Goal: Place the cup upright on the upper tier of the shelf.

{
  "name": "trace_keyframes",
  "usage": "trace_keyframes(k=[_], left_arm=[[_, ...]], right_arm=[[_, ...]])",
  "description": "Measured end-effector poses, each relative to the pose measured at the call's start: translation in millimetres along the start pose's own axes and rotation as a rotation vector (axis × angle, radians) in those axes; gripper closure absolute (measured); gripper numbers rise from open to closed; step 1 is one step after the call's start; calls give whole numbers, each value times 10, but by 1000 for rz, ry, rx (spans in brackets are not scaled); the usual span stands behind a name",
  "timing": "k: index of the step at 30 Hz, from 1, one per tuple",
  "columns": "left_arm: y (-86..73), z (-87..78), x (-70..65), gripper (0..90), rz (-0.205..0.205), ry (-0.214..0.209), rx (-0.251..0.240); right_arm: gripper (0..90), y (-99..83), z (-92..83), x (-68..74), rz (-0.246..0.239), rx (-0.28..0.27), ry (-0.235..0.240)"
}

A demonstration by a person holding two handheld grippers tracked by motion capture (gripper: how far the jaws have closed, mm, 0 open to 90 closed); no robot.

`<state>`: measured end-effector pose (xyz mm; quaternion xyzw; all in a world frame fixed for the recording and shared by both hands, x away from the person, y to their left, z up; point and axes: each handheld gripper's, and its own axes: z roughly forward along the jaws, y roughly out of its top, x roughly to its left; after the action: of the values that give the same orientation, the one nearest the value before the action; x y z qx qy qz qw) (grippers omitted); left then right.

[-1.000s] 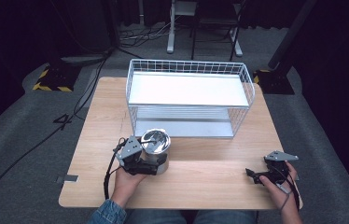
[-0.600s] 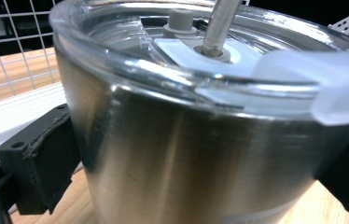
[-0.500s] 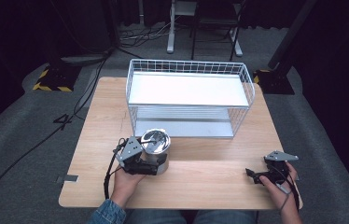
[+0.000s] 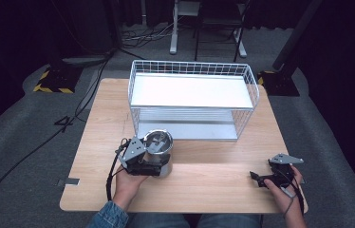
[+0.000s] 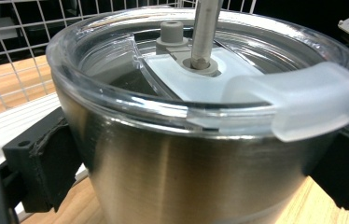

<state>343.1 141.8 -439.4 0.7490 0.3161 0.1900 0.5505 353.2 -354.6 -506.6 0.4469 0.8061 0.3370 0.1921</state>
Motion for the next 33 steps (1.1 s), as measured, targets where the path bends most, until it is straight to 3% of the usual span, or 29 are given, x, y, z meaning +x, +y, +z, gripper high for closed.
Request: trace_keyframes(k=[4, 11, 33], left_arm=[[61, -32, 5, 36, -4, -3, -11], [283, -117, 4, 36, 25, -13, -17], [912, -248, 50, 36, 16, -62, -27]], right_arm=[[6, 0, 0, 1, 0, 0, 0], [7, 0, 0, 1, -1, -1, -1], [6, 0, 0, 1, 0, 0, -1]])
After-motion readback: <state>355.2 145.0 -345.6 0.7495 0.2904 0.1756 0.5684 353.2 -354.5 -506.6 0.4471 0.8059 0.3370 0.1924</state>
